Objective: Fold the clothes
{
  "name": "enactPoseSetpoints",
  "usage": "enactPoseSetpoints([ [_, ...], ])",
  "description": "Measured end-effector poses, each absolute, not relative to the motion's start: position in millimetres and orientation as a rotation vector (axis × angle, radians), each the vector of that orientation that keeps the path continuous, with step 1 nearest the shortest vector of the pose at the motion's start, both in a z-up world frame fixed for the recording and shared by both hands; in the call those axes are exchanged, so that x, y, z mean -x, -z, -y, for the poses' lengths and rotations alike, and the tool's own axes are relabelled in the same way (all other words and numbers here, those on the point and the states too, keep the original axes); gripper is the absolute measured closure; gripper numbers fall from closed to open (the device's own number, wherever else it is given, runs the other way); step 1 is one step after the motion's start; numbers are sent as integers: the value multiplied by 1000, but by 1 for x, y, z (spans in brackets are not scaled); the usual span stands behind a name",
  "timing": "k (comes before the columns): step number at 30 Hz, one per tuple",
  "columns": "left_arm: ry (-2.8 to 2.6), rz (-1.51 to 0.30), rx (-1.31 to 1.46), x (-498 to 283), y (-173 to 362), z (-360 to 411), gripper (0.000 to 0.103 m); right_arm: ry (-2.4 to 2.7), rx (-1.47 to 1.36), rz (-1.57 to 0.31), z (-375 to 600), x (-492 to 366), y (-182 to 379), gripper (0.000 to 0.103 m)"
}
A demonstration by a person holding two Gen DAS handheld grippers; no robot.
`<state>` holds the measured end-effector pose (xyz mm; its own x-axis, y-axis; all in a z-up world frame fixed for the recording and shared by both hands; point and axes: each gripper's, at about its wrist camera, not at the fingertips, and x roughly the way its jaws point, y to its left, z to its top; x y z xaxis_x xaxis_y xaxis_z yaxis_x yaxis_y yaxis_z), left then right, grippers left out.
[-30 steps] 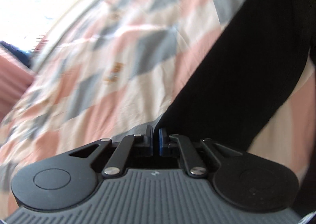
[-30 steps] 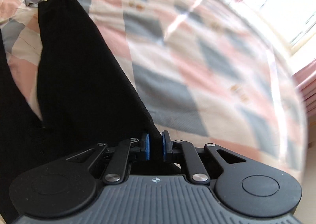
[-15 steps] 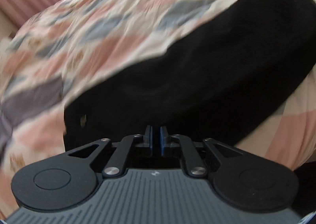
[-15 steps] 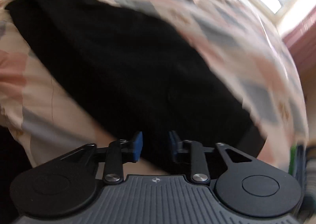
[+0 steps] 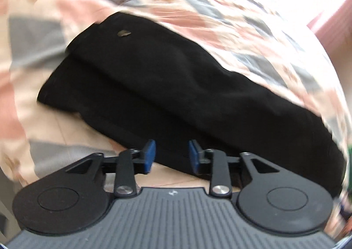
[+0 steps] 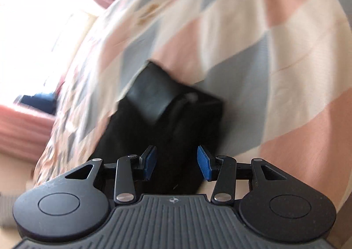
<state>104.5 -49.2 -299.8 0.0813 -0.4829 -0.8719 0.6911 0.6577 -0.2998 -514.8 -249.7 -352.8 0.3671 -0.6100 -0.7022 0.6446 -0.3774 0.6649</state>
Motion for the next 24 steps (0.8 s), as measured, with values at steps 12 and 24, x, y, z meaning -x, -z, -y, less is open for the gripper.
enactPoseSetpoints([
  [12,562,-1225,343,-218,355,31,59,1355,-1490,73,277,528,374,59],
  [24,810,-889,63,-192,284,25,102,1359,-1313,-14,281,545,303,89],
])
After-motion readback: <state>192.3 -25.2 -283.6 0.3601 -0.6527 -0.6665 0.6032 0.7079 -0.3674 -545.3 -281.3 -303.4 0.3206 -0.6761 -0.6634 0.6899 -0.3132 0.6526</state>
